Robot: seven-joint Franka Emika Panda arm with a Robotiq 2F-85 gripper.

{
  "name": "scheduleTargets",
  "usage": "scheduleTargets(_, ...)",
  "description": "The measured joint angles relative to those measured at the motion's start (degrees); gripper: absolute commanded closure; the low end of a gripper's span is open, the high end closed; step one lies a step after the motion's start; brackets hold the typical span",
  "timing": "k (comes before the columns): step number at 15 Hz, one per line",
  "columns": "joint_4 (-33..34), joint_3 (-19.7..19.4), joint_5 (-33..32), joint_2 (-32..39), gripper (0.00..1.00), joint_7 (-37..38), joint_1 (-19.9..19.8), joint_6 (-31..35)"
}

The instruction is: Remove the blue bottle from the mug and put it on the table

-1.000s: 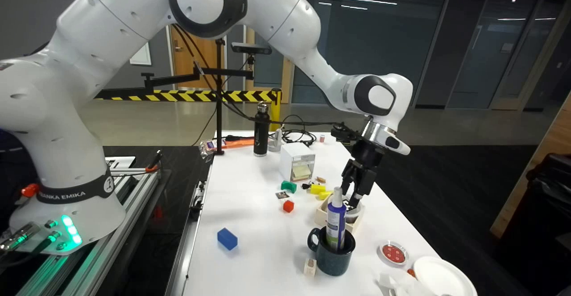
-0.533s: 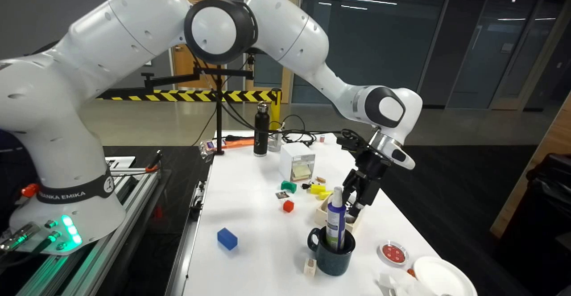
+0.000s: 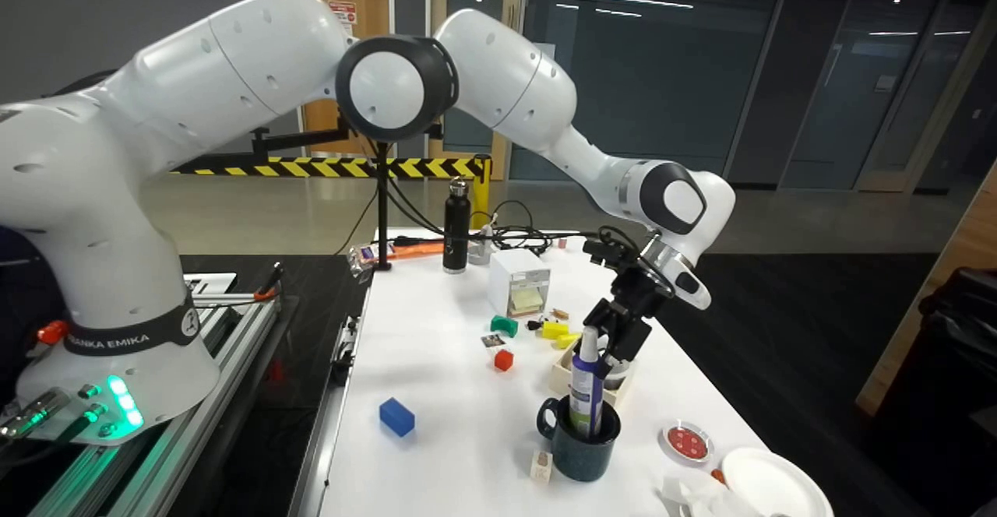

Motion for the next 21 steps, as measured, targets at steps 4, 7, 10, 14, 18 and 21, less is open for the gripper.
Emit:
scheduleTargets(4,2.8,0.5,0.8,1.5,0.0,-0.2,0.0,-3.5)
scheduleTargets(7,4.2,0.5,1.2,2.5,0.0,-0.2,-0.1,-5.3)
scheduleTargets(10,4.9,0.5,1.8,3.6,0.0,-0.2,-0.3,-5.5)
scheduleTargets(14,6.2,0.5,2.3,5.5,0.41,-0.2,-0.8,-5.5)
scheduleTargets(18,7.2,0.6,2.3,6.2,0.69,-0.2,-0.9,-5.5)
scheduleTargets(21,7.9,0.7,2.3,6.7,0.77,-0.2,-0.9,-5.5)
